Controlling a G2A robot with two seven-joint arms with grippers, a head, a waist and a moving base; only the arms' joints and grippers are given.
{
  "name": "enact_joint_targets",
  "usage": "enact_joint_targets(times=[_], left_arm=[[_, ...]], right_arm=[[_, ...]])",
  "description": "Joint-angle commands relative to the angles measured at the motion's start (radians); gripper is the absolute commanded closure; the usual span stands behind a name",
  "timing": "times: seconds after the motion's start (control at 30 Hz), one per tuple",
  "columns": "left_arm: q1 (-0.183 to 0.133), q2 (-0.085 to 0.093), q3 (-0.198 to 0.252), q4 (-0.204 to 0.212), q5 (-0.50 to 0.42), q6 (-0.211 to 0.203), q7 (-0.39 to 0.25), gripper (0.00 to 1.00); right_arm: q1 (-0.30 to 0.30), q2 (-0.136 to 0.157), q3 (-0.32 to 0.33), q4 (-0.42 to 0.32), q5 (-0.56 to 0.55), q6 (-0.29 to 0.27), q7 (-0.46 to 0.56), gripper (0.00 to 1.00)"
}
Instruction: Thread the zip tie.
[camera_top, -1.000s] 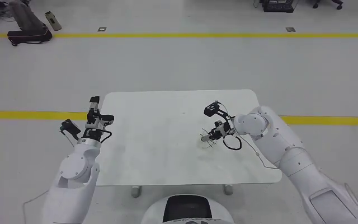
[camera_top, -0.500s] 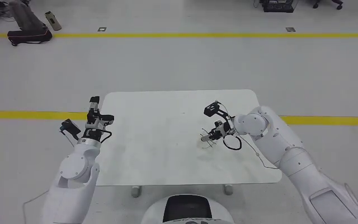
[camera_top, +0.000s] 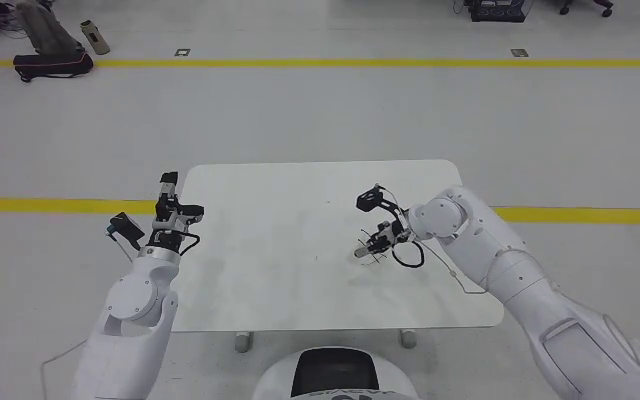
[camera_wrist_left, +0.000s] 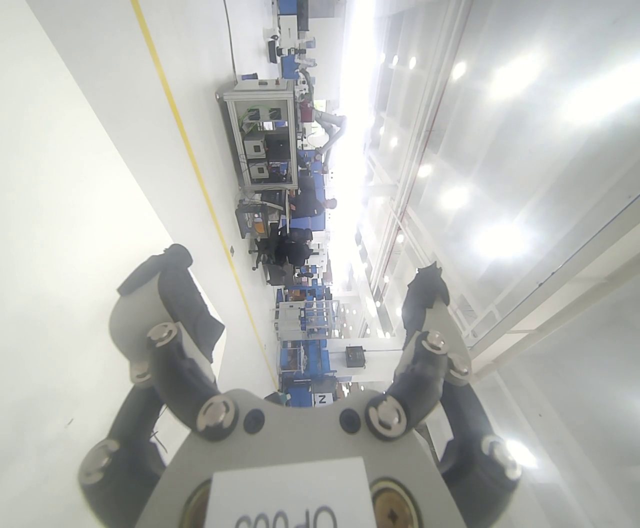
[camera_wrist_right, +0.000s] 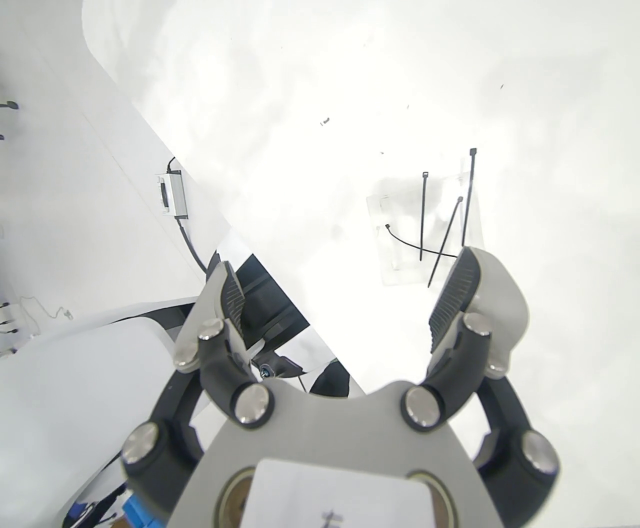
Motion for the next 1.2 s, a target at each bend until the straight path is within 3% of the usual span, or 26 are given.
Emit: enact_joint_targets(times=[0.0, 0.4, 0.57, 0.9, 1.0, 1.17], left_arm=[[0.000, 0.000, 0.000, 0.000, 0.000, 0.000, 0.000, 0.00], [0.000, 0.000, 0.000, 0.000, 0.000, 0.000, 0.000, 0.00], [0.000, 0.000, 0.000, 0.000, 0.000, 0.000, 0.000, 0.00], [0.000, 0.000, 0.000, 0.000, 0.000, 0.000, 0.000, 0.00], [0.000, 0.000, 0.000, 0.000, 0.000, 0.000, 0.000, 0.00], [0.000, 0.000, 0.000, 0.000, 0.000, 0.000, 0.000, 0.00]], right_arm=[[0.022, -0.008, -0.027, 0.030, 0.030, 0.000, 0.006, 0.00], [0.041, -0.013, -0.053, 0.043, 0.065, 0.000, 0.020, 0.00], [0.039, -0.023, -0.091, 0.050, -0.009, 0.053, 0.020, 0.00], [0.047, -0.027, -0.105, 0.057, -0.031, 0.059, 0.035, 0.00], [0.041, -0.028, -0.111, 0.057, -0.072, 0.083, -0.002, 0.00], [0.040, -0.030, -0.115, 0.050, -0.100, 0.062, -0.029, 0.00]])
